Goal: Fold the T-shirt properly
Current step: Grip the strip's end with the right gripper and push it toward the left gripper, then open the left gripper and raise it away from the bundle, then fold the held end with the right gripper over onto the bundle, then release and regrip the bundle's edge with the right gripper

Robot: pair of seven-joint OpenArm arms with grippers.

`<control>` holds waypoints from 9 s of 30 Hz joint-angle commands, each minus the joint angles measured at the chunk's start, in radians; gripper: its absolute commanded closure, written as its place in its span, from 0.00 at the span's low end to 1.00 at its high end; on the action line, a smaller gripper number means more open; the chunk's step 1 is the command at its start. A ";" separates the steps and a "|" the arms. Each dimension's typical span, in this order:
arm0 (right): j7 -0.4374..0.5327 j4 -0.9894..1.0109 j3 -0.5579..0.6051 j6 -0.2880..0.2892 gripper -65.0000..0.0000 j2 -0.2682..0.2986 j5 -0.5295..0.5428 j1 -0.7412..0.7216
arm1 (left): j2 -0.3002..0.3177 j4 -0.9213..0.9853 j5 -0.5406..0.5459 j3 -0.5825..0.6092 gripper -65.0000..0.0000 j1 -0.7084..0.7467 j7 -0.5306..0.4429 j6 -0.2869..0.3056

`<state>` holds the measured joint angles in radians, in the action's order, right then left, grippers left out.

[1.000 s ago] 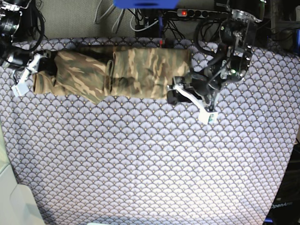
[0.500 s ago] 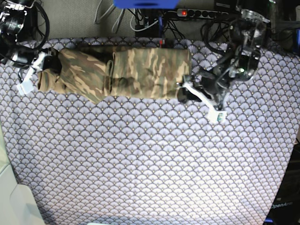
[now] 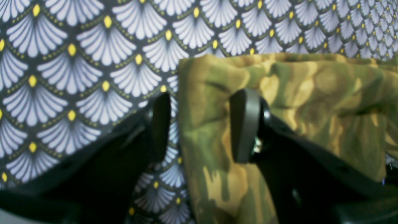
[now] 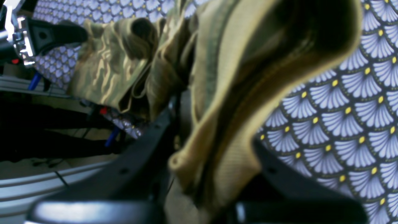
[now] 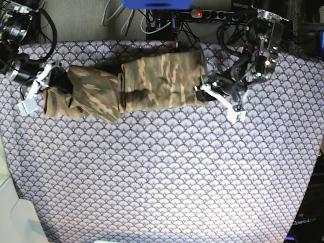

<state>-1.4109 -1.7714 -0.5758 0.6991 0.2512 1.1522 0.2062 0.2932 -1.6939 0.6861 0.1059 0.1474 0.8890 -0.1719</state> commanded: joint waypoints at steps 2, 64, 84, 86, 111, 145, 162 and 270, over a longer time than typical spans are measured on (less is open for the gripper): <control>0.015 -0.038 -0.003 -0.001 1.00 -0.003 0.035 -0.006 | -0.012 -0.016 0.010 -0.004 0.54 -0.016 -0.011 0.007; 0.015 -0.132 0.593 -0.001 1.00 -0.105 0.028 -0.166 | 0.002 -0.081 0.001 -0.028 0.54 0.044 -0.012 0.008; 0.045 0.025 0.730 -0.001 1.00 -0.125 -0.079 -0.239 | 0.002 -0.193 0.002 -0.255 0.54 0.123 -0.011 0.010; 0.045 0.025 0.727 -0.001 1.00 -0.125 -0.079 -0.258 | -0.002 -0.194 0.002 -0.323 0.54 0.153 -0.011 0.010; 0.129 0.087 0.735 -0.054 1.00 -0.160 -0.107 -0.285 | -0.009 -0.193 0.011 -0.567 0.54 0.194 -0.011 0.012; 0.371 0.253 1.276 -1.397 1.00 -0.135 -0.145 -0.434 | -0.009 -0.194 0.011 -0.572 0.54 0.234 -0.011 0.013; 0.351 0.196 1.353 -1.397 1.00 -0.171 -0.239 -0.449 | -0.009 -0.194 0.011 -0.568 0.54 0.235 -0.011 0.013; 0.447 0.169 1.434 -0.859 1.00 -0.049 -0.535 -0.707 | -0.010 -0.272 -0.015 -0.809 0.54 0.386 -0.011 0.220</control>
<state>-0.9825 -1.5799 0.8650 -0.1719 0.2131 0.6125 -0.4686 0.2691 -1.9503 0.6659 -0.6975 0.5335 0.8978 0.0483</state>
